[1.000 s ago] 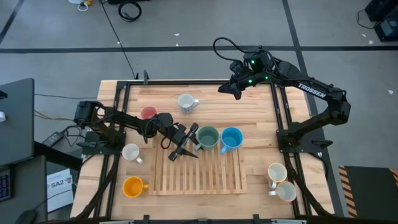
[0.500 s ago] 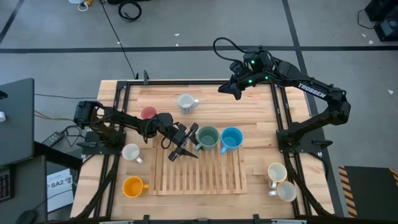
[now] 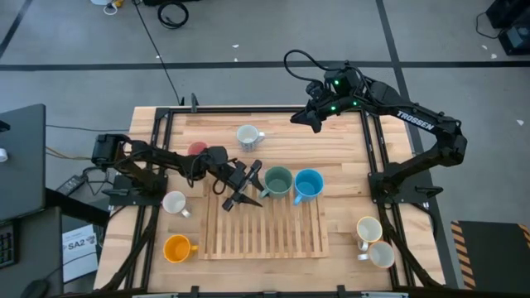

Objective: Place coffee mugs
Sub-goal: Put the green mug on the shelf, then put the pink mug on the shelf

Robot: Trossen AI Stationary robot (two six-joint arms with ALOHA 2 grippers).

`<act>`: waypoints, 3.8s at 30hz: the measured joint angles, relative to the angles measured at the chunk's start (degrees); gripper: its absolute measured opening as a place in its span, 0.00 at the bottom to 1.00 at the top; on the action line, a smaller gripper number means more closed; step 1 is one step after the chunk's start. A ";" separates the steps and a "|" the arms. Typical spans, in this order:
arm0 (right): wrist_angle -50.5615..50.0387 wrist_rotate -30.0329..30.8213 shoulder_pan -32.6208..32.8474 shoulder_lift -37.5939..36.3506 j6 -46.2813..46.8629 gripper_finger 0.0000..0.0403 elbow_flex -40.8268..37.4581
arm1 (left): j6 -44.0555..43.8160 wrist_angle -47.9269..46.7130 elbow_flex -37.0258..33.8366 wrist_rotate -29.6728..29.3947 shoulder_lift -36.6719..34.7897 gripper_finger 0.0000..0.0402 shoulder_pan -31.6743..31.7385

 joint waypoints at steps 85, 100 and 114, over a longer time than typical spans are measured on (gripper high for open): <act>-0.11 0.20 10.14 0.00 -0.48 0.22 0.00 | -7.42 -94.66 0.02 -45.21 -44.28 0.46 28.28; -0.04 0.23 12.41 0.00 -0.48 0.22 0.00 | -9.73 -94.76 0.04 -48.42 -39.58 0.46 30.92; -0.04 0.23 12.39 0.00 -0.48 0.22 0.00 | -8.43 -94.45 0.04 -42.42 -27.40 0.46 38.11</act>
